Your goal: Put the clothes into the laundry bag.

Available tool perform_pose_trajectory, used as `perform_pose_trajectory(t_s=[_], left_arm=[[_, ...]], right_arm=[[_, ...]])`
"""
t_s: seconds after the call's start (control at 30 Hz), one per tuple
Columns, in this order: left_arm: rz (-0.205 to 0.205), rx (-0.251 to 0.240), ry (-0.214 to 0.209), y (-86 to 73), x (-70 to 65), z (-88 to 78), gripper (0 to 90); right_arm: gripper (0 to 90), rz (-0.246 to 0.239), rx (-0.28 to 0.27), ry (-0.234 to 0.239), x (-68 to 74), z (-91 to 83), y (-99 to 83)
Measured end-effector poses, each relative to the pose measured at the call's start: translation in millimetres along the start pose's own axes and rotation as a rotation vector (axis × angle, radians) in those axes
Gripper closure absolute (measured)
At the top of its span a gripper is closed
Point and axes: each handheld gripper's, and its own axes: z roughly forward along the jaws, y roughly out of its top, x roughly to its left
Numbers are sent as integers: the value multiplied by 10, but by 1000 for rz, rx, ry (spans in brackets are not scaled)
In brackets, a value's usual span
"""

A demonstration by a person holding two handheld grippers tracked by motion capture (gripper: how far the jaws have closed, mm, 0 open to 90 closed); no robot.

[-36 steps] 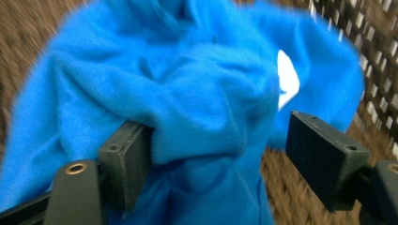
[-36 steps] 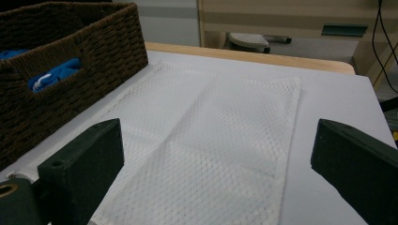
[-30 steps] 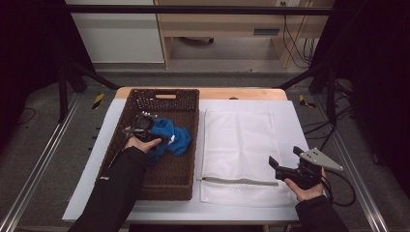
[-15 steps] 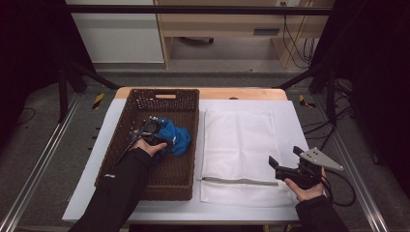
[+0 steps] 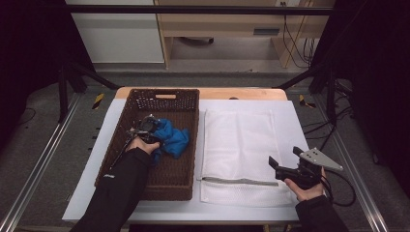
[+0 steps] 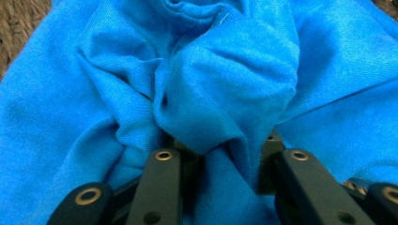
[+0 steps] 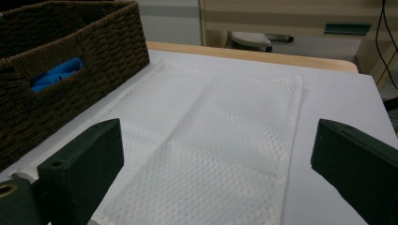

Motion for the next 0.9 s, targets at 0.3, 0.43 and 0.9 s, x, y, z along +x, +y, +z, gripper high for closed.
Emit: perform_pose_trajectory(t_s=[0.3,0.43,0.9], left_arm=[[-8,-107,-61,23,13,-310,732],[-6,-188,-78,18,10,-476,734],[21,-472,-112,-3,17,-1089,735]], right_arm=[[34,-5,6,-2,5,5,-4],[34,-4,5,-3,4,6,-5],[34,-7,6,-6,1,7,-10]])
